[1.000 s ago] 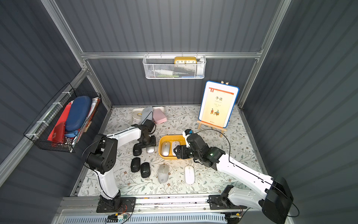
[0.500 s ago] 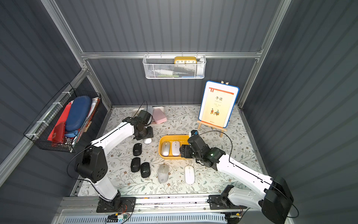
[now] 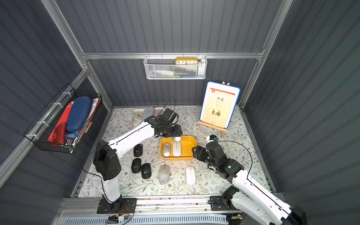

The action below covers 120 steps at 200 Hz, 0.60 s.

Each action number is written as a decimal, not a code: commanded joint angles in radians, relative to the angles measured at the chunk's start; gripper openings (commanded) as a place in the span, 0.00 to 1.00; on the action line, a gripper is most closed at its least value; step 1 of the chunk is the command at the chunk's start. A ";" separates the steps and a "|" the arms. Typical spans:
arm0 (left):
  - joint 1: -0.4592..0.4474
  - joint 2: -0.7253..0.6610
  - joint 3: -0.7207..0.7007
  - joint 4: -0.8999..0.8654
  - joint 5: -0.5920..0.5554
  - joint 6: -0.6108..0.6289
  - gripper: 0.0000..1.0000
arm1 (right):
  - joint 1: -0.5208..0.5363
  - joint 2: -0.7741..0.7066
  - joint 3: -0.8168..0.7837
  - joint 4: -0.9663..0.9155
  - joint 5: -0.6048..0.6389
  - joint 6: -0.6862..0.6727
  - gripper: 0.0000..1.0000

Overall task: Put the mouse in the storage box
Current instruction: Place the mouse in the storage box.

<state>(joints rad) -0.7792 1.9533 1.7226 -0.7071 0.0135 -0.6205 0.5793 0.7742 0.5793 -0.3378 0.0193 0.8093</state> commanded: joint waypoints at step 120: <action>-0.097 0.107 -0.080 0.137 0.093 -0.171 0.54 | -0.013 -0.108 -0.057 -0.059 -0.023 0.011 0.78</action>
<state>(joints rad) -0.8772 2.0434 1.6814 -0.5816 0.1055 -0.7528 0.5709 0.6853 0.5411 -0.3737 -0.0002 0.8223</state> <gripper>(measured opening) 0.611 0.779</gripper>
